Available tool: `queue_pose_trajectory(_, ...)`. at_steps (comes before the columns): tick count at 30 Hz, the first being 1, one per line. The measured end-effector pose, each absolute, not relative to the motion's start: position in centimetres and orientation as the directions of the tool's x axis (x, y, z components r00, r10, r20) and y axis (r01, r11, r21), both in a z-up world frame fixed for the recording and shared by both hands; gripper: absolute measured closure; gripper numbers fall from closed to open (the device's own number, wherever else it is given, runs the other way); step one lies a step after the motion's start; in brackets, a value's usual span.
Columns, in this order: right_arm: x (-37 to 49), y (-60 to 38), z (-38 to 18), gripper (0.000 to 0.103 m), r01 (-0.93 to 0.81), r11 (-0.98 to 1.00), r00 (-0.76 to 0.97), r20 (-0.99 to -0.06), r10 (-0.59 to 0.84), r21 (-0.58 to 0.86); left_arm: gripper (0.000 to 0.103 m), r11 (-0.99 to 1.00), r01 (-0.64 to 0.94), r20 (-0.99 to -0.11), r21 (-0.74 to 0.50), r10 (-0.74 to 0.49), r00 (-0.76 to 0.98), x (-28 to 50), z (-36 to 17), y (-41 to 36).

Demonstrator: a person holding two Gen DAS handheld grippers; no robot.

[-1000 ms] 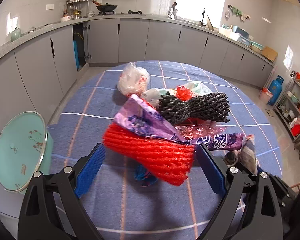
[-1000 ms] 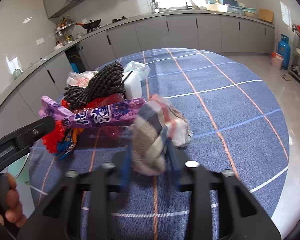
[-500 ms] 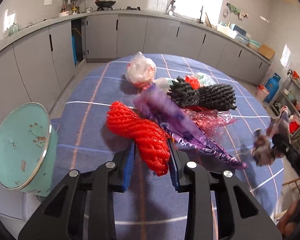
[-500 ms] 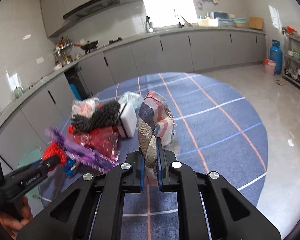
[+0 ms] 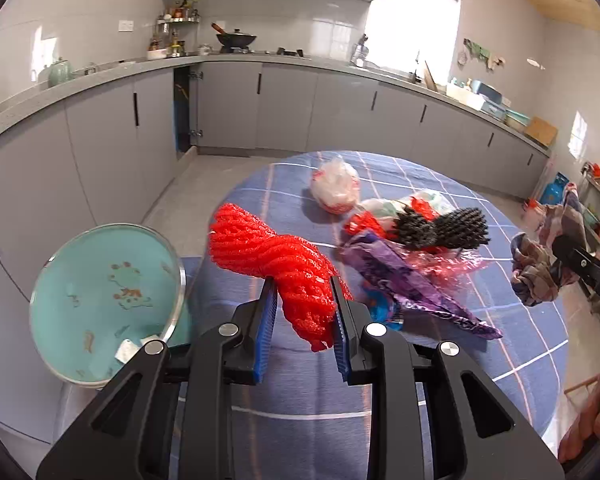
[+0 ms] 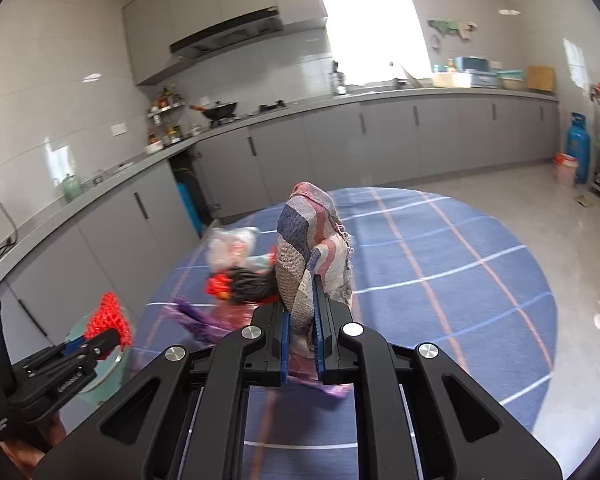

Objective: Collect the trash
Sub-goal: 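Move both tools over the teal bin and release the net and cloth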

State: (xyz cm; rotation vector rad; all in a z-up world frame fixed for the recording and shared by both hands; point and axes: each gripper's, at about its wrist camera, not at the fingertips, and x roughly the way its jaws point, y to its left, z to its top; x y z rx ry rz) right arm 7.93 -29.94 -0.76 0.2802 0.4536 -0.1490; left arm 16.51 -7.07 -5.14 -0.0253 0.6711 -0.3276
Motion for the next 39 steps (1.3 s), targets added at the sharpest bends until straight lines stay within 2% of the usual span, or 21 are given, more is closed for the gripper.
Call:
queue_pose_trajectory(15,12.4,-20.5,0.4,0.092,-0.016,0.976,0.88,-0.461,0.117,0.216,0.077,0.987,0.116,-0.607,-0.114,-0.161,0.778,16.8,-4.6,1.2)
queue_pose_trajectory(26,15.2,-13.3,0.7,0.092,-0.171,0.966,0.851,-0.465,0.245,0.196,0.077,0.989,-0.072,-0.627,-0.128,-0.025,0.779,16.8,-5.7,9.9)
queue_pose_trajectory(39,18.6,-6.6,-0.4,0.092,-0.287,0.938,0.788,-0.509,0.347,0.196,0.077,0.988,-0.084,-0.655,-0.133,-0.024,0.755,17.9,-7.1,11.8)
